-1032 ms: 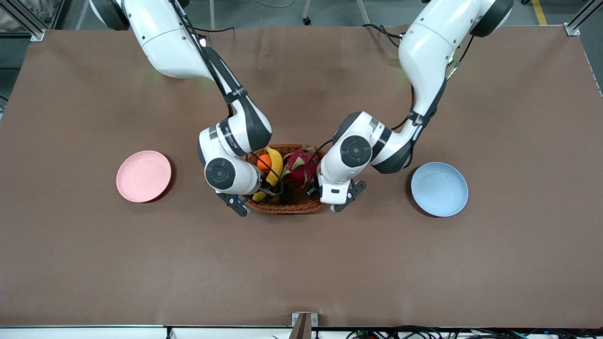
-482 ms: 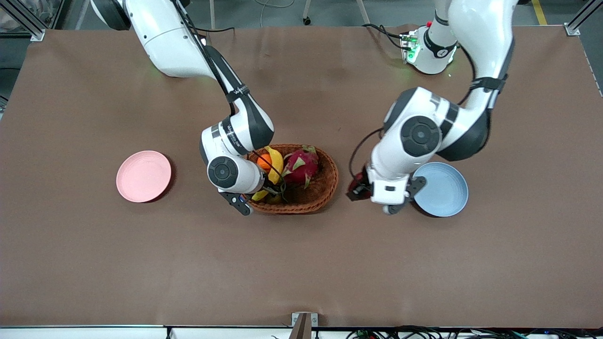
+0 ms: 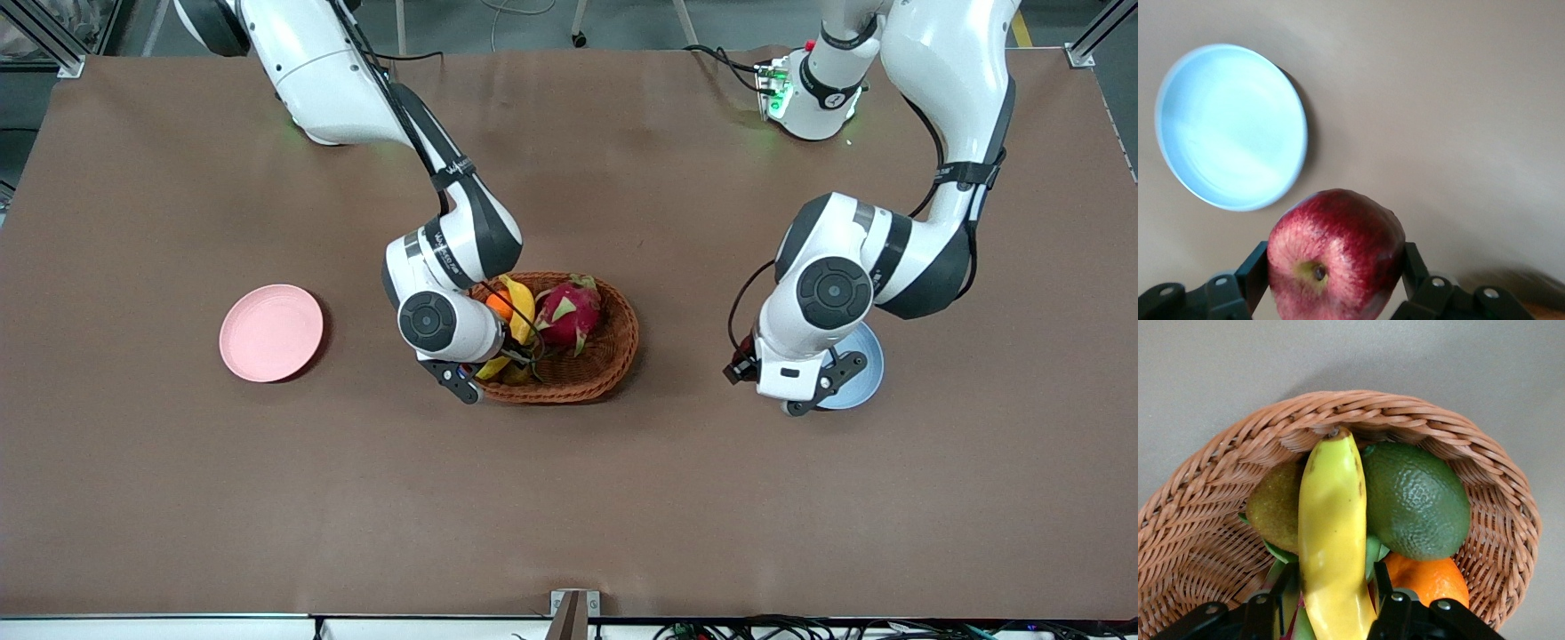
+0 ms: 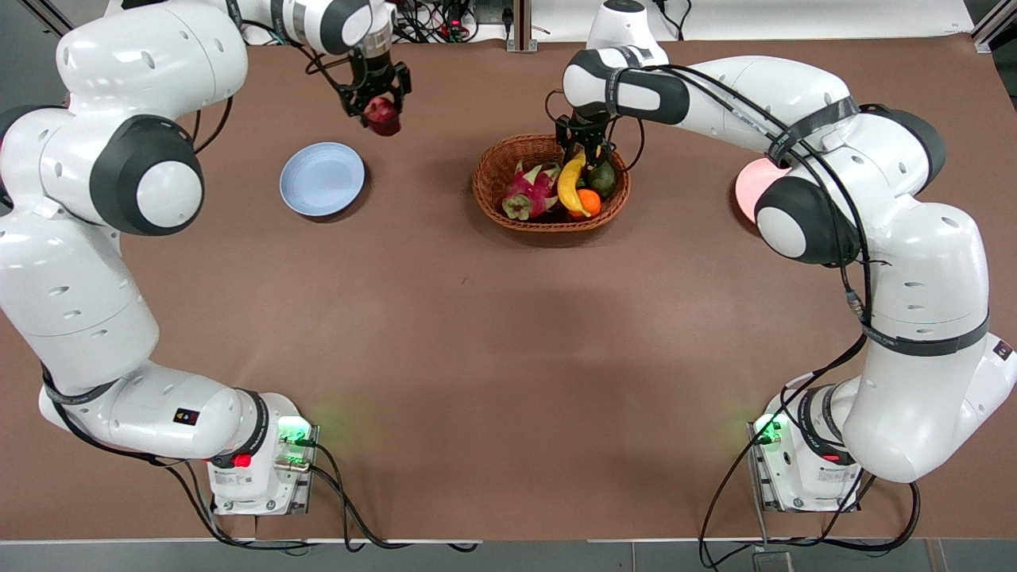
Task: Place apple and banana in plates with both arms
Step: 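Carry the red apple with the left gripper over the blue plate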
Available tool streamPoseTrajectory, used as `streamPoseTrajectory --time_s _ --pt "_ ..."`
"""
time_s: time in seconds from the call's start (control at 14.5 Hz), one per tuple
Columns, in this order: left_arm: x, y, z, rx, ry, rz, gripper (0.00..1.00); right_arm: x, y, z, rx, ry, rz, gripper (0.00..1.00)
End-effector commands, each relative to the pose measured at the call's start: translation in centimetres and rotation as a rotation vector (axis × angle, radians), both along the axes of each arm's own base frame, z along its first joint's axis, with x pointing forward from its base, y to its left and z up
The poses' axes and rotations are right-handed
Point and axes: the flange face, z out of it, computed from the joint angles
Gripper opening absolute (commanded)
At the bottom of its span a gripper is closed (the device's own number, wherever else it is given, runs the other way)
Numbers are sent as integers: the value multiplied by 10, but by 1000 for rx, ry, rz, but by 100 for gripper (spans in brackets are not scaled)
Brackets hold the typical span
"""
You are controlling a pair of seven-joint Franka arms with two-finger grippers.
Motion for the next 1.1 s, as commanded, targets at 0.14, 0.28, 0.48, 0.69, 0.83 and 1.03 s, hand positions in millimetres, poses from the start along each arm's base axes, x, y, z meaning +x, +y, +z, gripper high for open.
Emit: streamPoseTrajectory --time_s 0.14,0.28,0.48,0.69,0.83,1.03 --pt "-12 61 -18 52 44 -81 1 3 3 -6 6 -5 -12 52" --pt "-18 65 -25 63 63 -94 1 2 3 -7 5 -4 -11 49" --pt "-22 74 -37 124 72 -130 1 2 3 -7 6 -3 -4 35" --pt "-30 89 -50 179 93 -152 2 4 7 4 14 -19 6 18" --pt "-30 93 -56 210 93 -173 2 9 11 29 33 -44 15 17" --pt "-22 111 -71 266 77 -208 2 3 1 60 21 19 36 15"
